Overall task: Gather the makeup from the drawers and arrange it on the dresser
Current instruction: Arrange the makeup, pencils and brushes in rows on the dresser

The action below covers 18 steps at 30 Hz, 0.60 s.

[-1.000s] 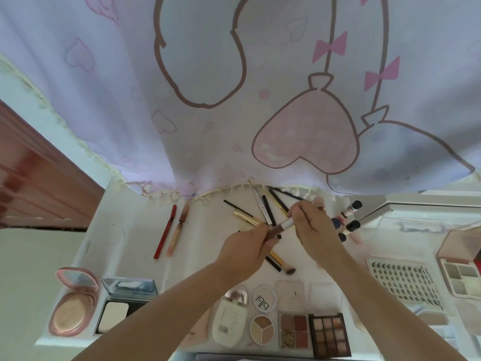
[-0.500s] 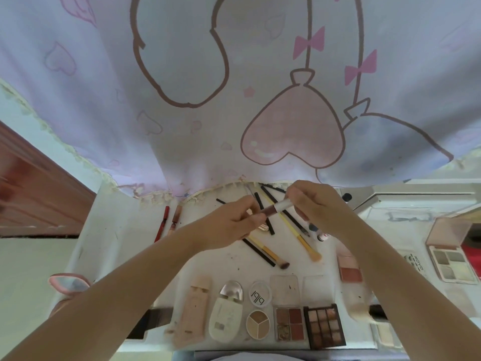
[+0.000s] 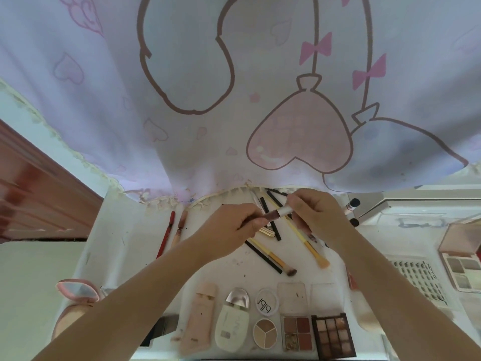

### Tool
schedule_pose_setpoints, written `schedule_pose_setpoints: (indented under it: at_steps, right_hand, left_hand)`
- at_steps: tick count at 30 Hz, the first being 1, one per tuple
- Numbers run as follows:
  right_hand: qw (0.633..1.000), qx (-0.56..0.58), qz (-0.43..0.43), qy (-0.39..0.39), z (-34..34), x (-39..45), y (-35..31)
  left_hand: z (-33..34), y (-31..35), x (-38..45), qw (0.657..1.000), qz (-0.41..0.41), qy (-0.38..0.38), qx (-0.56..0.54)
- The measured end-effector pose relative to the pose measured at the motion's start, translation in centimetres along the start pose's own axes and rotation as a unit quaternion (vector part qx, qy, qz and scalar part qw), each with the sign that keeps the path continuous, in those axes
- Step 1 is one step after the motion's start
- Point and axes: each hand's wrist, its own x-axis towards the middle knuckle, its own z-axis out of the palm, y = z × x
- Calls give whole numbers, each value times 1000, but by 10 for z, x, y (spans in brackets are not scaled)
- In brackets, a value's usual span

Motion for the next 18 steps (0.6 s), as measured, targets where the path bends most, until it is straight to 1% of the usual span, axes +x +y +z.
schedule_pose_setpoints:
  at_steps: [3, 5, 7, 10, 11, 14, 18]
  right_hand:
    - [997, 41, -10, -62, -7, -3, 0]
    - [996, 21, -12, -85, -8, -4, 0]
    - [996, -16, 7, -90, -6, -4, -2]
    - [989, -122, 10, -85, -5, -1, 1]
    - [989, -121, 5, -88, -6, -2, 3]
    - [991, -59, -5, -120, -8, -6, 6]
    - [990, -46, 28, -134, 0, -5, 1]
  left_hand:
    - [-1, -5, -2, 1000, -5, 7, -6]
    - [-2, -7, -3, 1000, -7, 3, -4]
    - [-2, -9, -3, 1000, -7, -5, 7]
    - [-1, -9, -3, 999, 0, -27, 22]
    - [0, -9, -4, 999, 4, -33, 28]
    - [-2, -13, -7, 999, 0, -39, 22]
    - [-7, -17, -9, 998, -1, -48, 29]
